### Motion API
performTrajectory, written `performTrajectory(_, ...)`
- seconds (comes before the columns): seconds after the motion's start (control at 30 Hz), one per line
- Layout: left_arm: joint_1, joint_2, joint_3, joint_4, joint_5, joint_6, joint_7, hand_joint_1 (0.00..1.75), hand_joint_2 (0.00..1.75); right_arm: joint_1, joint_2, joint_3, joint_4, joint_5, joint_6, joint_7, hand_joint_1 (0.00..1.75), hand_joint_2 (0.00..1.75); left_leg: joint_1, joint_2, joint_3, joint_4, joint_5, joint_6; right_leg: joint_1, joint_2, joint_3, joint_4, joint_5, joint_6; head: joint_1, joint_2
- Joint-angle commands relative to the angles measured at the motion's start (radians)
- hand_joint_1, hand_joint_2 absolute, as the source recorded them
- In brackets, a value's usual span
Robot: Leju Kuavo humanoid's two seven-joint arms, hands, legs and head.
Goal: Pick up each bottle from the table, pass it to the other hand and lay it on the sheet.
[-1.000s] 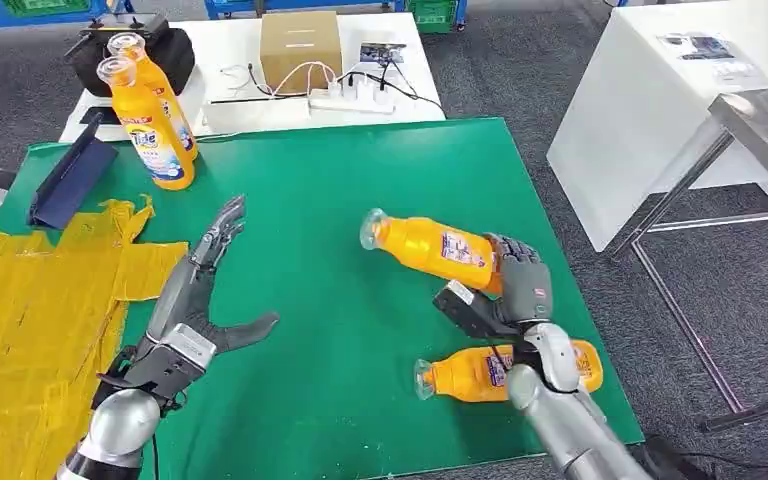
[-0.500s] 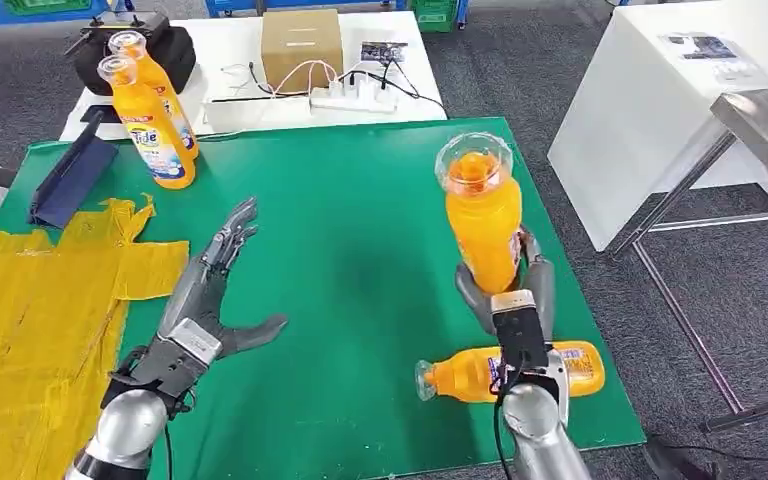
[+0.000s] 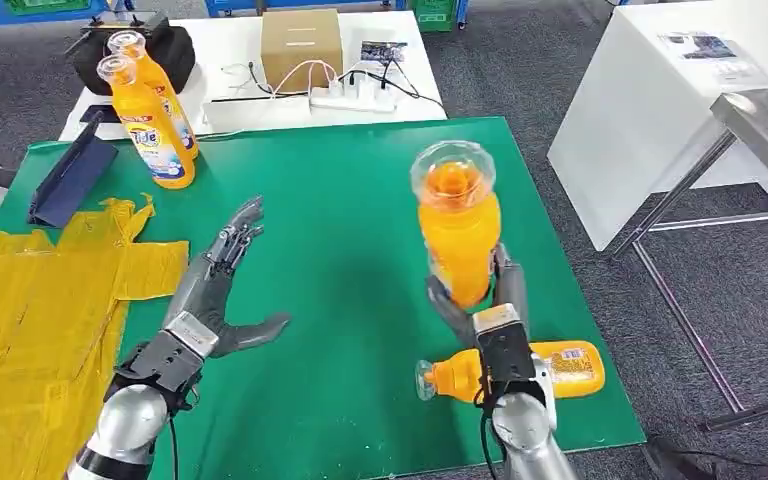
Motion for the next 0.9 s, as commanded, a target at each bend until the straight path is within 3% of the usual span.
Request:
performTrajectory(0.03,-0.067,-0.019,-0.089,0.069,0.03,-0.04,-0.015,0.0,1.75,-0.142,0.02,0.236,0.27,0.018,0.1,0.003,1.69,1.75,0.001,0.005,0.01,0.0,-0.003,0.0,0.002,0.006,0.009,-0.001,-0.001,-0.005,0.0,0.0)
performTrajectory(0.1,-0.068,-0.022,-0.106,0.065,0.034,-0.045,-0.019,0.0,1.75,-0.168,0.031,0.265,0.3,0.016,0.106,0.004,1.73,1.75,0.001,0.003,0.004,0.0,-0.001,0.0,0.001,0.004,0.004,-0.001,0.0,-0.002,0.0,0.0)
performTrajectory(0.47,-0.092,-0.048,-0.184,0.092,0.077,-0.054,-0.059,0.0,1.75,-0.287,0.064,0.286,0.404,-0.058,0.113,0.013,1.71,1.75,0.0,0.002,0.006,0.001,-0.002,0.001,0.001,0.003,0.006,0.001,-0.001,-0.003,0.0,0.0)
performTrajectory(0.83,-0.073,-0.052,-0.202,0.066,0.059,-0.021,-0.073,0.0,1.75,-0.291,0.056,0.266,0.452,-0.071,0.071,0.004,1.75,1.75,0.0,0.0,0.002,-0.001,0.0,0.0,0.0,0.0,0.002,-0.001,0.0,-0.001,0.0,0.0)
performTrajectory(0.87,-0.075,-0.055,-0.206,0.072,0.054,-0.016,-0.073,0.14,1.75,-0.288,0.054,0.264,0.448,-0.069,0.064,0.004,1.75,1.75,0.001,0.0,0.006,0.0,-0.002,0.001,0.001,0.001,0.006,-0.001,-0.002,-0.003,0.0,0.0)
performTrajectory(0.9,-0.075,-0.058,-0.207,0.075,0.062,-0.018,-0.071,1.47,1.75,-0.287,0.054,0.264,0.447,-0.068,0.062,0.004,1.75,1.75,0.0,0.0,0.004,0.0,-0.001,0.001,0.0,0.001,0.004,0.0,-0.001,-0.002,0.0,0.0)
